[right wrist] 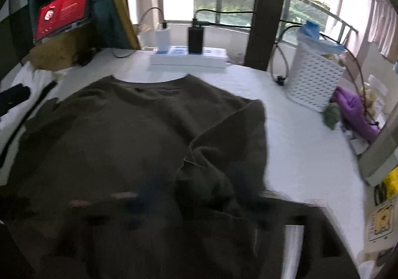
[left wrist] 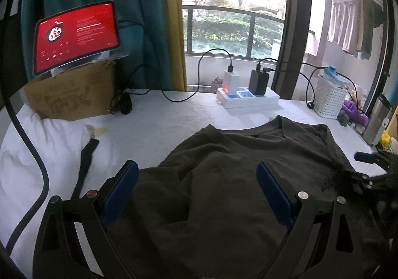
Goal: Fold small clothes
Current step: 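Fold the grasped side and sleeve over toward the shirt's middle with the right gripper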
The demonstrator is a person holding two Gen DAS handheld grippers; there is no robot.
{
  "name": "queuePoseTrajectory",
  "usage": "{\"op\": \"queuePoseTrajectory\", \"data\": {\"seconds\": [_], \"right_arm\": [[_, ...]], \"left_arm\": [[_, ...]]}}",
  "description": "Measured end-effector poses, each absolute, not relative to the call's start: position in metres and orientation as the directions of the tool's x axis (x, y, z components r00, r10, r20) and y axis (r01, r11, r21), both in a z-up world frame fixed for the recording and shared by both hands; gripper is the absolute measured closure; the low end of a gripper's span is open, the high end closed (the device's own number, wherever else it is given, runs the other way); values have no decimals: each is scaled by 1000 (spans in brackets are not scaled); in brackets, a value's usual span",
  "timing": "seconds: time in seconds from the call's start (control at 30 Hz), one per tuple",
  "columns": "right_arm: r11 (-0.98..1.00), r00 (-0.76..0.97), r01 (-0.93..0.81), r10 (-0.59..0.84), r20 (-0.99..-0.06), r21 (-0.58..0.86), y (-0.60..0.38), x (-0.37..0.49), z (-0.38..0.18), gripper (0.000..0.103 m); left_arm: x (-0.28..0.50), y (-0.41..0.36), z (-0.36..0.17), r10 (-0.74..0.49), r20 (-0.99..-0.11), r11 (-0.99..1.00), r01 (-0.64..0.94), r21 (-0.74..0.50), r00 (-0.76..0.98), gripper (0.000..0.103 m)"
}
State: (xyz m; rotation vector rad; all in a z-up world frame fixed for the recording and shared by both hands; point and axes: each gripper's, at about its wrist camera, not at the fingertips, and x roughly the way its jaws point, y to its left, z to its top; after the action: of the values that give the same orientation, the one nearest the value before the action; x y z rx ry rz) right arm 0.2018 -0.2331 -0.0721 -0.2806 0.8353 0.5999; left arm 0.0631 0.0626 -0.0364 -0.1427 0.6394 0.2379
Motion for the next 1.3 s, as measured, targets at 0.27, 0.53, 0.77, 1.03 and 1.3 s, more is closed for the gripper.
{"op": "queuePoseTrajectory", "data": {"seconds": [0.27,0.53,0.77,1.03,1.3], "right_arm": [[873,545,-487,335,-769,35,-278,209,-66,21],[828,450,-555,381,-807,81,-270,192,-90,22],[810,443,-586,319,-838,-1,-263,174,-107,81],[764,402,-645,354,-844,14,-258,142,-102,95],[747,413,-664,377,-829,9,-246,118,-90,94]], "left_arm": [[58,78,-42,198,-618,952,-300,-64,761,8],[54,87,-43,219,-627,943,-328,-62,747,8],[53,84,-46,207,-636,945,-320,-66,743,8],[44,82,-41,209,-623,946,-317,-66,754,8],[31,92,-42,233,-626,937,-345,-62,744,8]]}}
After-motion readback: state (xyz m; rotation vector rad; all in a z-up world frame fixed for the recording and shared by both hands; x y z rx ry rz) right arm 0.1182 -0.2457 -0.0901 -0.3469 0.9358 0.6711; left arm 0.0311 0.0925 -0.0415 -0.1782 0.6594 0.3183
